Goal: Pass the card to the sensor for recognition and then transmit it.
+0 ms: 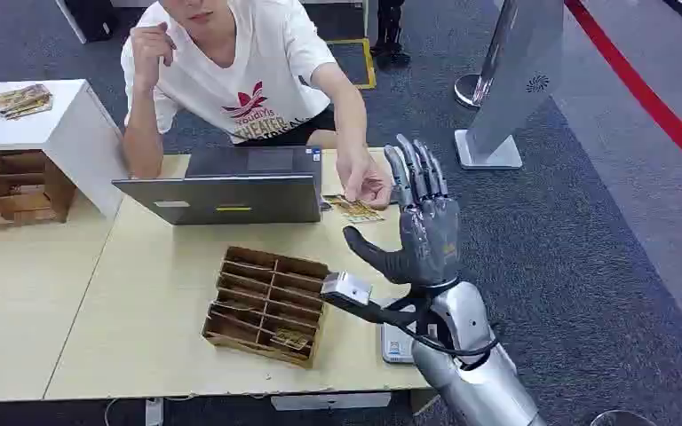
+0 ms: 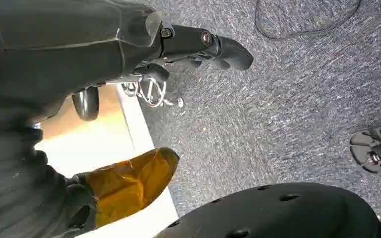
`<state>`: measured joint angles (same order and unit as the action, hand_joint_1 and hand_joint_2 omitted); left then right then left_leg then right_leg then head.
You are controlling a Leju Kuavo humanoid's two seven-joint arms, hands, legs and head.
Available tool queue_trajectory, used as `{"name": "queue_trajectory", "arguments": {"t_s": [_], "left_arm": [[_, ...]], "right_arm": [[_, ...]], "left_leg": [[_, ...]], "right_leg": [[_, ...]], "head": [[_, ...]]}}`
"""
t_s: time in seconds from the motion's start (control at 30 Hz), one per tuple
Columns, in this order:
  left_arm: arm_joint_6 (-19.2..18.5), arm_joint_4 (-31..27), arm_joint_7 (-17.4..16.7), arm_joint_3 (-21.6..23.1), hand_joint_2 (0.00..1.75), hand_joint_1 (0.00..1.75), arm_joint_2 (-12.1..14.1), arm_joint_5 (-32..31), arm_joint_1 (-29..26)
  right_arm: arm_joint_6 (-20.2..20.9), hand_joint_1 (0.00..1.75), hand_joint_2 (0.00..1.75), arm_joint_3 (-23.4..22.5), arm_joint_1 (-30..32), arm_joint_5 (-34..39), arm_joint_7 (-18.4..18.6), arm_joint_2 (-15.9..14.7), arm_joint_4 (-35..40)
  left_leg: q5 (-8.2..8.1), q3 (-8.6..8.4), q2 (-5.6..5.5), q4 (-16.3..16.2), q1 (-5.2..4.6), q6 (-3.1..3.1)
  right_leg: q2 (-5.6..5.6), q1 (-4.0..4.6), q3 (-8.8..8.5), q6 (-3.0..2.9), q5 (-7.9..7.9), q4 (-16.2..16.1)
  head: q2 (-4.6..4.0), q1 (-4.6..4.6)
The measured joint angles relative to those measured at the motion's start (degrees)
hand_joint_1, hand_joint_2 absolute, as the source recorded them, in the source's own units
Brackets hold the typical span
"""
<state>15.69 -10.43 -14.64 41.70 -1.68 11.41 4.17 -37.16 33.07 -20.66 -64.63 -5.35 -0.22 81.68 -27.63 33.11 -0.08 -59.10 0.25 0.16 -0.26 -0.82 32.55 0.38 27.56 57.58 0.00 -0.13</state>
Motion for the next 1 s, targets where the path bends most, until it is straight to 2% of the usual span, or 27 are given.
{"name": "queue_trajectory", "arguments": {"t_s": [0.13, 0.17, 0.2, 0.23, 1.0], "left_arm": [[-0.3, 0.0, -0.2, 0.0, 1.75, 0.00, 0.0, -0.2, 0.0], [-0.3, 0.0, -0.2, 0.0, 1.75, 0.00, 0.0, -0.2, 0.1], [-0.4, 0.0, -0.2, 0.0, 1.75, 0.00, 0.0, -0.3, 0.1], [-0.4, 0.0, -0.2, 0.0, 1.75, 0.00, 0.0, -0.3, 0.1], [-0.6, 0.0, -0.2, 0.0, 1.75, 0.00, 0.0, -0.3, 0.0]], "right_arm": [[-0.5, 0.03, 1.75, 0.0, -1.3, -2.6, 1.0, 0.0, -1.9], [-0.5, 0.42, 1.75, 0.0, -1.6, -3.0, 1.2, 0.0, -2.4], [-0.5, 1.38, 1.75, 0.0, -1.8, -3.3, 1.4, 0.0, -2.8], [-0.5, 1.75, 1.75, 0.0, -2.0, -3.6, 1.6, 0.0, -3.2], [-0.5, 1.75, 1.75, 0.0, -2.6, -4.0, 2.1, 0.0, -5.9]], "left_leg": [[0.00, 0.00, 0.00, 0.0, 0.00, 0.00], [0.00, 0.00, 0.00, 0.0, 0.00, 0.00], [0.00, 0.00, 0.00, 0.0, 0.00, 0.00], [0.00, 0.00, 0.00, 0.0, 0.00, 0.00], [0.00, 0.01, 0.00, 0.0, 0.00, 0.00]], "right_leg": [[0.00, 0.00, 0.00, 0.00, 0.00, 0.0], [0.00, 0.00, 0.00, 0.00, 0.00, 0.0], [0.00, 0.00, 0.00, 0.00, 0.00, 0.0], [0.00, 0.00, 0.00, 0.00, 0.00, 0.0], [0.00, 0.00, 0.01, 0.00, 0.00, 0.0]], "head": [[0.00, 0.00], [0.00, 0.00], [0.00, 0.02], [0.00, 0.00], [0.00, 0.00]]}}
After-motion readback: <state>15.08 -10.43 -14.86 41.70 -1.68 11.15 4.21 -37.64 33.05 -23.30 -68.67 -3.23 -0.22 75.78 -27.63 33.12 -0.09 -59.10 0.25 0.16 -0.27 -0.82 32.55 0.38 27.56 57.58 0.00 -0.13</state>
